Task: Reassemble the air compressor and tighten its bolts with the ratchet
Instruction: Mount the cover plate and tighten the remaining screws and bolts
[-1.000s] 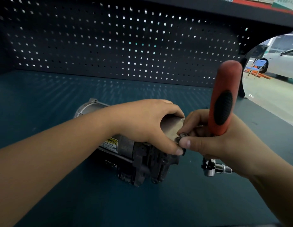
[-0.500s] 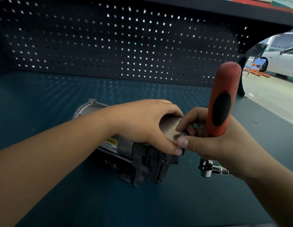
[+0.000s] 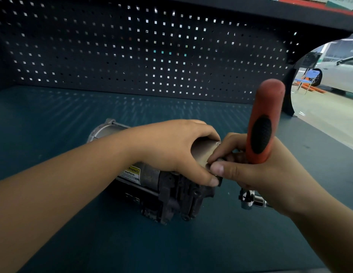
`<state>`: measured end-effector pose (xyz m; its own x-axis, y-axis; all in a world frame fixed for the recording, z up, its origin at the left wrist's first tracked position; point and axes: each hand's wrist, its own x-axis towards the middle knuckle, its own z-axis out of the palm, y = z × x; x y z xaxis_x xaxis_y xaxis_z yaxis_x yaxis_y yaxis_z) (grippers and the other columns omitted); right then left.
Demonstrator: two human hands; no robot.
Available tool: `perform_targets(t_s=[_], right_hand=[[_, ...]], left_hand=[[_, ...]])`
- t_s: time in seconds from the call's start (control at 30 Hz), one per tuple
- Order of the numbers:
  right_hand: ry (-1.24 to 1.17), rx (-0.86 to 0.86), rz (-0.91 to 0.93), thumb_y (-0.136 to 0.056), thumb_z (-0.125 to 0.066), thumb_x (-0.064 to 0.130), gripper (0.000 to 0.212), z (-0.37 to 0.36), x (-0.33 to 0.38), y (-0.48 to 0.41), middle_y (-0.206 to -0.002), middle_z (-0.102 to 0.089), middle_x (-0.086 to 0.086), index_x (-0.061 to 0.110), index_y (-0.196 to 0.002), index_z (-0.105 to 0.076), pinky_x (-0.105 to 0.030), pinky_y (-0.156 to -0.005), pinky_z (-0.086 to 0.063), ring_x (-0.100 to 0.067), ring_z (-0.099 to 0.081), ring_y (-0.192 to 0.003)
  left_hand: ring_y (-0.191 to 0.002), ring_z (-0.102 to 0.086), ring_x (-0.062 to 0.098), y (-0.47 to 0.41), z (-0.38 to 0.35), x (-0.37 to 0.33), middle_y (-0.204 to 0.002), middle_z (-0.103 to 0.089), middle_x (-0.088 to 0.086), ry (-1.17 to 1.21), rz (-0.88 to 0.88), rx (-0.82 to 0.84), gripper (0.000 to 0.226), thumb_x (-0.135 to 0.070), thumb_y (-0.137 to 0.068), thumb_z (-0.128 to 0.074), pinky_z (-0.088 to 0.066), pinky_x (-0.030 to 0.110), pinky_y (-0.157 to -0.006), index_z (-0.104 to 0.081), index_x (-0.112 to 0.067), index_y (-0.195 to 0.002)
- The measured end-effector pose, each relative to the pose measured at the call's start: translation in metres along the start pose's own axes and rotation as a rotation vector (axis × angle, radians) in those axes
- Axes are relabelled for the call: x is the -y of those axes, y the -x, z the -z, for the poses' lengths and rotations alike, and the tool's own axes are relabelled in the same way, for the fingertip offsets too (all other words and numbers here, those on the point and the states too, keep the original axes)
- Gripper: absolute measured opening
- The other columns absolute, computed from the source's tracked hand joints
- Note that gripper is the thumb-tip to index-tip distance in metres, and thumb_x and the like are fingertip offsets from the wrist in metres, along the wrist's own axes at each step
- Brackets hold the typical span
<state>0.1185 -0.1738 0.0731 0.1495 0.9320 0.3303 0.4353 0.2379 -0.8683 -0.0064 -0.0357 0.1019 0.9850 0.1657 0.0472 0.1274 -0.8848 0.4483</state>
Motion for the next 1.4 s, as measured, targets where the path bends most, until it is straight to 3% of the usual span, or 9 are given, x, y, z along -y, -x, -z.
perform_targets(t_s=[0.13,0.27,0.43,0.53,0.6,0.77,1.13,1.27,1.4], right_hand=[[0.02,-0.028,-0.006,-0.061,-0.079,0.026,0.013,-0.0027,0.0011,0.0023,-0.074,-0.047,-0.034,0.023,-0.072,-0.073,-0.036,-0.063,-0.036,-0.039,-0.046,-0.063],[0.021,-0.024,0.02,-0.06,-0.079,0.025,0.015,-0.0047,0.0035,0.0027,-0.072,-0.048,-0.029,0.023,-0.075,-0.074,-0.032,-0.06,-0.038,-0.032,-0.046,-0.061],[0.023,0.01,0.032,-0.059,-0.084,0.037,0.025,-0.0025,0.0006,0.0035,-0.073,-0.052,-0.028,0.023,-0.079,-0.076,-0.043,-0.059,-0.043,-0.038,-0.052,-0.064],[-0.091,0.062,0.045,-0.07,-0.075,0.017,0.016,0.0013,0.0011,0.0059,-0.065,-0.062,0.003,0.012,-0.085,-0.076,-0.008,-0.05,-0.041,-0.002,-0.056,-0.051],[-0.107,0.069,0.042,-0.074,-0.064,0.008,0.017,0.0024,-0.0003,0.0063,-0.065,-0.062,0.011,0.01,-0.086,-0.076,-0.003,-0.048,-0.036,0.003,-0.055,-0.05],[-0.101,0.037,0.043,-0.073,-0.065,0.007,0.014,-0.0004,0.0012,0.006,-0.062,-0.062,0.012,0.013,-0.082,-0.075,-0.002,-0.048,-0.037,0.004,-0.057,-0.05],[-0.02,-0.093,-0.059,-0.059,-0.08,0.025,0.014,-0.0035,-0.003,0.0031,-0.051,-0.039,0.004,0.02,-0.067,-0.07,-0.013,-0.042,-0.029,-0.002,-0.035,-0.042],[-0.101,-0.04,-0.061,-0.056,-0.082,0.036,0.036,-0.0021,-0.0018,0.0032,-0.055,-0.039,0.008,0.025,-0.089,-0.073,-0.013,-0.041,-0.031,-0.002,-0.036,-0.042],[-0.225,-0.053,-0.046,-0.067,-0.077,0.048,0.039,0.0003,-0.002,0.0049,-0.057,-0.032,-0.003,0.023,-0.097,-0.073,-0.016,-0.04,-0.026,-0.009,-0.03,-0.045]], left_hand=[[-0.098,-0.051,-0.002,0.0002,-0.0008,-0.0005,-0.102,-0.051,-0.021,-0.012,0.004,-0.003,0.06,-0.053,-0.061,-0.075,-0.046,0.03,-0.088,-0.054,-0.038,-0.115],[-0.103,-0.052,0.0,0.0001,-0.0012,-0.0014,-0.109,-0.052,-0.02,-0.015,0.019,0.0,0.069,-0.057,-0.055,-0.067,-0.047,0.032,-0.09,-0.052,-0.038,-0.12],[-0.101,-0.052,-0.001,-0.0004,-0.0009,-0.0004,-0.106,-0.051,-0.022,-0.007,0.016,0.0,0.067,-0.056,-0.057,-0.072,-0.047,0.032,-0.089,-0.052,-0.038,-0.118],[-0.097,-0.05,-0.005,-0.0012,-0.0004,0.0018,-0.101,-0.049,-0.025,-0.008,0.016,0.009,0.06,-0.054,-0.062,-0.077,-0.045,0.026,-0.086,-0.051,-0.039,-0.115],[-0.097,-0.049,-0.006,-0.0016,-0.0004,0.0018,-0.1,-0.048,-0.027,-0.029,0.022,0.006,0.064,-0.06,-0.058,-0.072,-0.044,0.023,-0.085,-0.05,-0.041,-0.114],[-0.097,-0.05,-0.005,-0.0013,-0.0011,0.0004,-0.1,-0.048,-0.026,-0.022,0.029,0.0,0.063,-0.06,-0.056,-0.068,-0.046,0.026,-0.087,-0.05,-0.04,-0.113],[-0.098,-0.051,-0.001,-0.0006,-0.0003,-0.0009,-0.1,-0.049,-0.022,-0.001,0.014,-0.001,0.058,-0.048,-0.066,-0.079,-0.045,0.03,-0.09,-0.053,-0.035,-0.116],[-0.091,-0.053,0.006,-0.0001,-0.0008,-0.0028,-0.095,-0.05,-0.015,0.011,0.011,0.007,0.05,-0.048,-0.064,-0.079,-0.048,0.037,-0.084,-0.055,-0.032,-0.104],[-0.093,-0.052,0.005,0.0002,-0.0008,-0.0008,-0.098,-0.048,-0.015,-0.016,0.028,0.016,0.066,-0.05,-0.068,-0.076,-0.047,0.034,-0.084,-0.05,-0.025,-0.124]])
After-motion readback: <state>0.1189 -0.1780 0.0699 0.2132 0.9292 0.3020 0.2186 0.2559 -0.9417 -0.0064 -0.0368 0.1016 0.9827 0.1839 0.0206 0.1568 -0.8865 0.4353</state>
